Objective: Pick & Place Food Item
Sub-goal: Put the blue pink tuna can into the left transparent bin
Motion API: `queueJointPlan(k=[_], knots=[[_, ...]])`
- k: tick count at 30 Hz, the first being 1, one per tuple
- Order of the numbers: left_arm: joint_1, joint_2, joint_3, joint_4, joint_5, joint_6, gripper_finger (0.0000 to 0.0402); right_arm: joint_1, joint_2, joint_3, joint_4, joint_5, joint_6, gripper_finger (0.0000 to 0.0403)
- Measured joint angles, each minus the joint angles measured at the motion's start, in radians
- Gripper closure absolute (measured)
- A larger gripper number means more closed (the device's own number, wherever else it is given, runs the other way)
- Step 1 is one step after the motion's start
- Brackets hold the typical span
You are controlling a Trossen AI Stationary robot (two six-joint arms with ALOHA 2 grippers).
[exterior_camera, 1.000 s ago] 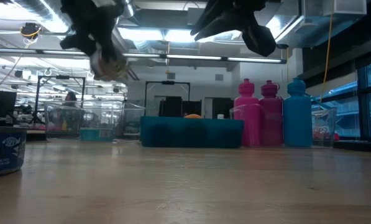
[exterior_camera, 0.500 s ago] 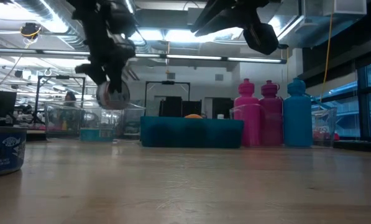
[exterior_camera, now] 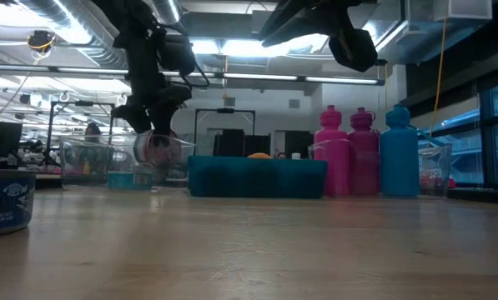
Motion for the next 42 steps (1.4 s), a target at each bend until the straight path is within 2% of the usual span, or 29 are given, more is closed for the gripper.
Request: queueJointPlan(k=[15,30,32,37,42], knots=[[-0.025,0.080,0.000,0.042,0.006,-0.034,0.0235,0.000,0.000,0.000,0.000,0.000,0.002,0.0367],[-0.054,0.128,0.000,0.043,-0.045,-0.107,0.0235,0.002,0.000,0.000,0.000,0.002,-0.004,0.0367],[-0.054,0.128,0.000,0.043,-0.044,-0.111,0.0215,0.002,0.000,0.000,0.000,0.002,-0.005,0.0367],[-0.053,0.127,0.000,0.042,-0.031,-0.142,0.0123,0.002,0.000,0.000,0.000,0.001,-0.005,0.0367],[-0.053,0.116,0.000,0.042,-0.013,-0.148,0.0092,0.002,0.000,0.000,0.000,0.000,-0.006,0.0367]])
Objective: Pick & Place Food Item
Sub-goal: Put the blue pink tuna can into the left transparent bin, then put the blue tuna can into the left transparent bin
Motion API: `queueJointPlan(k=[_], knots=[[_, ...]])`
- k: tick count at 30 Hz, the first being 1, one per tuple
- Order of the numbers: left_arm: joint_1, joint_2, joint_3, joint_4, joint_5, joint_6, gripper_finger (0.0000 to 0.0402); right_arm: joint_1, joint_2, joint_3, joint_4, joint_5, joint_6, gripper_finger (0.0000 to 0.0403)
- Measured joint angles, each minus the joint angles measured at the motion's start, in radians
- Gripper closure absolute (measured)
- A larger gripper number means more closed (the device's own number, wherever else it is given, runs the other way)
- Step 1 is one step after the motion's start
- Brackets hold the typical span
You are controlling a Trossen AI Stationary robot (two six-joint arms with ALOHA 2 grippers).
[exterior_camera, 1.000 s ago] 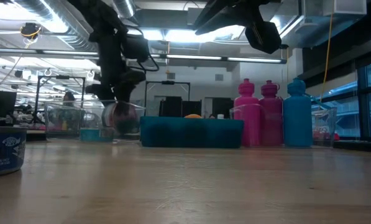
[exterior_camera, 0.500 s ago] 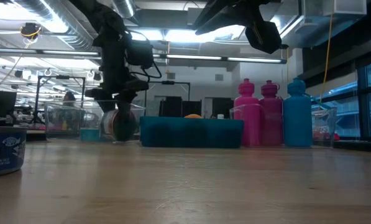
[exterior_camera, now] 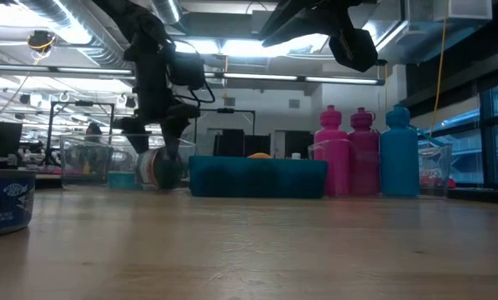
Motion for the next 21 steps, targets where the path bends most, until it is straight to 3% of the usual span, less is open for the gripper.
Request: queueJointPlan(k=[10,21], knots=[[0.003,-0.151,0.039,-0.008,0.017,0.040,0.0096,0.000,0.000,0.000,0.000,-0.002,-0.019,0.0367],[-0.069,-0.346,0.104,-0.146,0.212,0.159,0.0104,0.000,0.000,0.000,0.000,-0.002,-0.027,0.0367]])
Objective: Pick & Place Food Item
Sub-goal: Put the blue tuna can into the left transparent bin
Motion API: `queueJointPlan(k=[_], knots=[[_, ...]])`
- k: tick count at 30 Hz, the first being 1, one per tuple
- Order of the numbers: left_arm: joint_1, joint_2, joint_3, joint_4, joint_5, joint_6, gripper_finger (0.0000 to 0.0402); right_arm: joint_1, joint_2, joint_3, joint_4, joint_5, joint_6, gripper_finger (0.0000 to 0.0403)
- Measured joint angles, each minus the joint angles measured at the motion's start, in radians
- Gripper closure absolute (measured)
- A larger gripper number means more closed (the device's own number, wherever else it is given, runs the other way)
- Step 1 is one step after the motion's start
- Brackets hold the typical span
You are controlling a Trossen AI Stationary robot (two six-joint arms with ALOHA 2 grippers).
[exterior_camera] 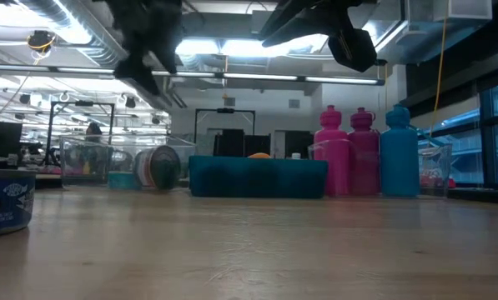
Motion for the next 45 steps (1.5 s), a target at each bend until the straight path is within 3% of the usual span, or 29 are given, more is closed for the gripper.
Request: queueJointPlan(k=[5,10,12,17,25,31,35,45], knots=[[-0.173,-0.075,0.001,-0.086,0.028,0.002,0.0182,0.000,0.000,0.000,0.000,0.000,-0.001,0.0367],[-0.419,-0.091,0.001,-0.107,0.021,-0.036,0.0334,0.000,0.000,0.000,0.000,0.000,-0.003,0.0367],[-0.516,-0.088,0.001,-0.107,-0.033,-0.025,0.0383,0.000,0.000,0.000,0.000,-0.001,-0.003,0.0367],[-0.721,-0.041,0.001,-0.097,-0.157,0.047,0.0400,0.000,0.000,0.000,-0.001,-0.001,-0.017,0.0367],[-0.920,0.151,0.001,-0.079,-0.153,0.102,0.0401,0.000,0.000,0.000,-0.008,-0.024,-0.017,0.0367],[-1.004,0.281,0.000,-0.012,-0.097,0.112,0.0401,0.001,0.000,0.000,-0.010,-0.023,-0.001,0.0367],[-1.042,0.311,0.000,0.070,-0.082,0.112,0.0401,0.010,-0.001,0.000,-0.015,-0.007,0.011,0.0367],[-1.111,0.367,0.000,0.069,-0.012,0.093,0.0401,0.063,-0.090,-0.001,-0.117,0.053,0.036,0.0367]])
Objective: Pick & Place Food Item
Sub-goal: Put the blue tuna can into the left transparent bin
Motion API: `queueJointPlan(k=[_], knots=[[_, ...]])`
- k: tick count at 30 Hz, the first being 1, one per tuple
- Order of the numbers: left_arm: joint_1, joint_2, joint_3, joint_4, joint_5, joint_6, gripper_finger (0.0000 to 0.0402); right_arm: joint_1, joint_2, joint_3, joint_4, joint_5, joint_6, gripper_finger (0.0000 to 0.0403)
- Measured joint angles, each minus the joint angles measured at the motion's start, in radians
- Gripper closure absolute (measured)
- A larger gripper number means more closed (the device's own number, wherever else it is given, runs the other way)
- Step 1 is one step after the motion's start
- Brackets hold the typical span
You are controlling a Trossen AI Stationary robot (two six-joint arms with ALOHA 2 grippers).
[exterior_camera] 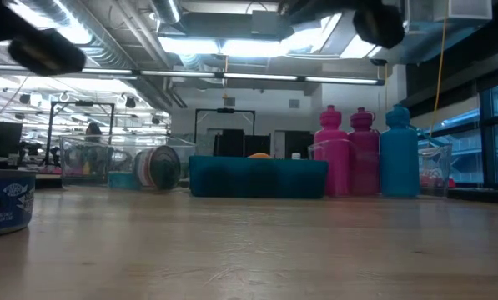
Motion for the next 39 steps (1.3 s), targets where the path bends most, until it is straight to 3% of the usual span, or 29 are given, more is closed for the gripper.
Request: queueJointPlan(k=[7,16,22,28,36,39], knots=[[-0.021,0.053,0.000,-0.003,0.049,-0.001,0.0401,0.052,-0.086,0.000,-0.026,0.112,-0.003,0.0367],[-0.045,0.148,0.000,0.039,0.058,-0.003,0.0401,0.100,-0.109,0.000,-0.025,0.168,0.000,0.0367],[-0.037,0.163,0.000,0.143,-0.006,-0.031,0.0401,0.109,-0.109,0.000,-0.019,0.168,0.016,0.0367],[0.023,0.163,0.000,0.161,-0.124,-0.023,0.0401,0.122,-0.109,0.000,-0.017,0.168,0.023,0.0367],[0.139,0.163,0.000,0.273,-0.137,0.058,0.0401,0.132,-0.109,0.000,0.017,0.174,0.018,0.0367],[0.186,0.163,0.000,0.347,-0.127,0.081,0.0401,0.148,-0.109,0.001,-0.051,0.243,0.078,0.0371]])
